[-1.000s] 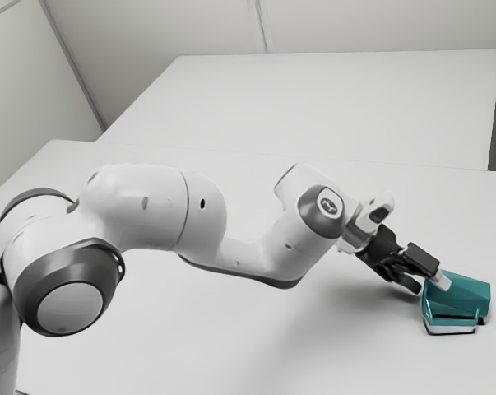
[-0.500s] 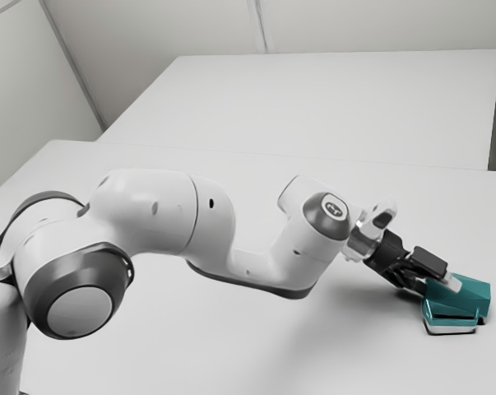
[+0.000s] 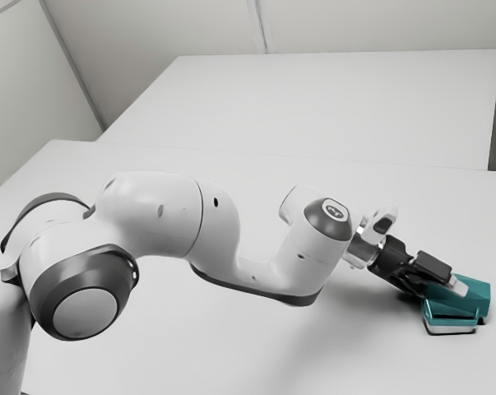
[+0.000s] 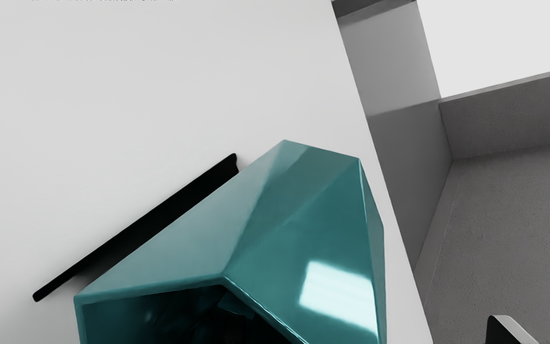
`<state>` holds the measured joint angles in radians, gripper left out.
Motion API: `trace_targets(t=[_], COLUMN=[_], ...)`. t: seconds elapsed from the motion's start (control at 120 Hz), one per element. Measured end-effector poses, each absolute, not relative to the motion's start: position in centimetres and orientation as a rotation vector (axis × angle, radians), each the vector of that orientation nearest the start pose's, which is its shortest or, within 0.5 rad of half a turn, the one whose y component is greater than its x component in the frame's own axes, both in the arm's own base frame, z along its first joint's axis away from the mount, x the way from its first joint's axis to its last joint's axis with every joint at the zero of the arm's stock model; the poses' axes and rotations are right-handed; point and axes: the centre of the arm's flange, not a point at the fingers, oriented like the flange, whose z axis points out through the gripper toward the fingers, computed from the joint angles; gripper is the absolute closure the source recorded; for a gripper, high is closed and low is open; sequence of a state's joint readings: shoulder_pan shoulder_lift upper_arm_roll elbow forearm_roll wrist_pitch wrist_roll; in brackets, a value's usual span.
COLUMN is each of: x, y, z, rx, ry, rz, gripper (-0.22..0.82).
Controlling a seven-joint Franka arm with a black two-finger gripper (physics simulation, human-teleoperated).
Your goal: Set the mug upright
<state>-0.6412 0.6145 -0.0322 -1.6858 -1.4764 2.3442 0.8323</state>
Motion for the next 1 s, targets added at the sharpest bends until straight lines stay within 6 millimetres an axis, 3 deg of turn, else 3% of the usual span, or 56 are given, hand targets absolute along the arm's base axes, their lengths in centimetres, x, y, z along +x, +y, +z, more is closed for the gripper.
trace_targets(t=[0.758, 1.0], x=[53.11, 53.17], y=[-44.38, -44.37], z=[25.50, 25.60], rx=[2.039, 2.041], ry=[-0.449, -0.456], rz=[0.154, 0.160], gripper=[0.67, 0.76])
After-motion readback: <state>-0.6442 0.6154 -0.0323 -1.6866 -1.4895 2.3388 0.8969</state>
